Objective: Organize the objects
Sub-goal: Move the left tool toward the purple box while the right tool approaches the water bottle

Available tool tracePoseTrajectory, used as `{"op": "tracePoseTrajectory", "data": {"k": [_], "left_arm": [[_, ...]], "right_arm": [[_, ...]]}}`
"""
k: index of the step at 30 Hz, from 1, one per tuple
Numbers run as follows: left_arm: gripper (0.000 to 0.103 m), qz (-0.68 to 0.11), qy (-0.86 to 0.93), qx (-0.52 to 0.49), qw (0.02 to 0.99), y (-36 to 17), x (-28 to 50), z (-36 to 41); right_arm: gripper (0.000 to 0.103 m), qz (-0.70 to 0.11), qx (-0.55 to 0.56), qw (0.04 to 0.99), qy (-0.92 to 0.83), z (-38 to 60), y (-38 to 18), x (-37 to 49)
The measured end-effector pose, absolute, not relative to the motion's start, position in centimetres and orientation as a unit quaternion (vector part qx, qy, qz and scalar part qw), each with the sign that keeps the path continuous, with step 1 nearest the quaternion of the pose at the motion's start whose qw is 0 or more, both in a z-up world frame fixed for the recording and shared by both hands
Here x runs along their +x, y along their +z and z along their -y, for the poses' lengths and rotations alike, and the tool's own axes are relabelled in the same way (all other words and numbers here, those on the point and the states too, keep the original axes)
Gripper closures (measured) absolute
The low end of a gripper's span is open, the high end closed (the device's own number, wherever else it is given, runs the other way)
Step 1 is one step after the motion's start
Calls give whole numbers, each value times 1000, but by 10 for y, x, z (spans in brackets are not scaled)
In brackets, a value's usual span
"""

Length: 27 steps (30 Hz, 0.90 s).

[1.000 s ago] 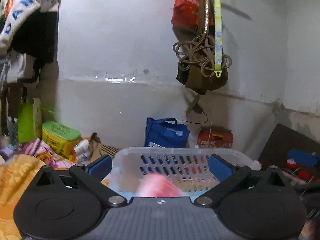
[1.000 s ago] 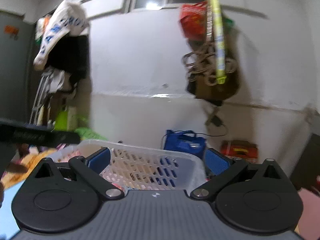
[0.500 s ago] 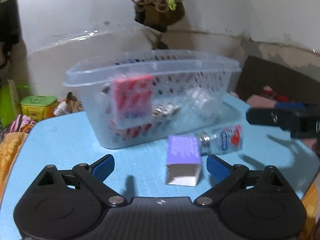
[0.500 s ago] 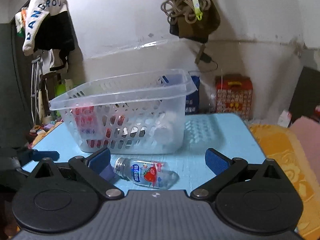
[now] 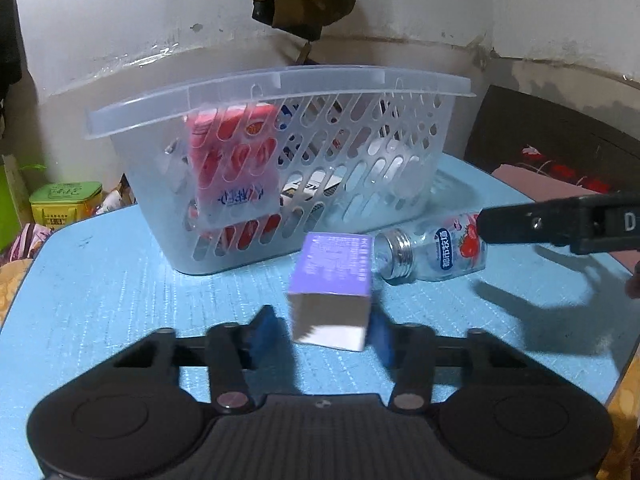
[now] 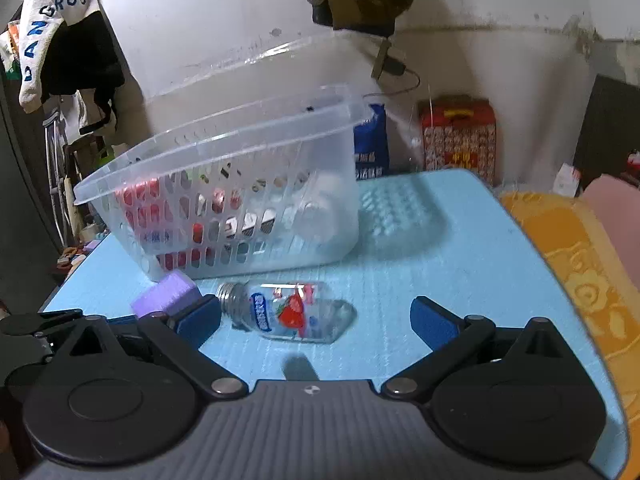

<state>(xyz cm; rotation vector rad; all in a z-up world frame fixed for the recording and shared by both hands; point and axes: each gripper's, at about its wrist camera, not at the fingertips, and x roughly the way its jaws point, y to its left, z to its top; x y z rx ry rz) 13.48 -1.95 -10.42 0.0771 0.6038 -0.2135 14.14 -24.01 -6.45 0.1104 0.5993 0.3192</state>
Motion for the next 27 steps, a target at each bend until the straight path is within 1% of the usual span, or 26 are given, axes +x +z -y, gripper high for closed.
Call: {"op": "tracePoseTrajectory", "data": {"k": [6,8,9,11,12,15,17,27], "left_arm": [[58,-297,-88,34,950,-104,135,7],[55,-297,-90,33,950,-104,134,5],[52,-298,-91,35,950,-104,133,4],[29,-303,-84,37,949,-104,136,3],[26,-306,-86,33,948,-104,137,2],[25,-311,-93,20,946,-105,140,-2],[25,-311,-94,24,945,-105,141,0],[25,-296,-91,34,950,-100,147,14]], "right_arm": [[0,-308,39,937,158,221,-75,145],[0,-314,33,936,153,213,-78,149],[0,-315,32,936,152,209,-80,151],[0,-317,29,936,151,201,-81,155],[0,-318,22,935,154,197,-82,157],[3,-317,-5,937,148,188,-84,161],[20,-321,-2,935,153,190,-84,161],[20,-295,-6,943,151,204,-75,152]]}}
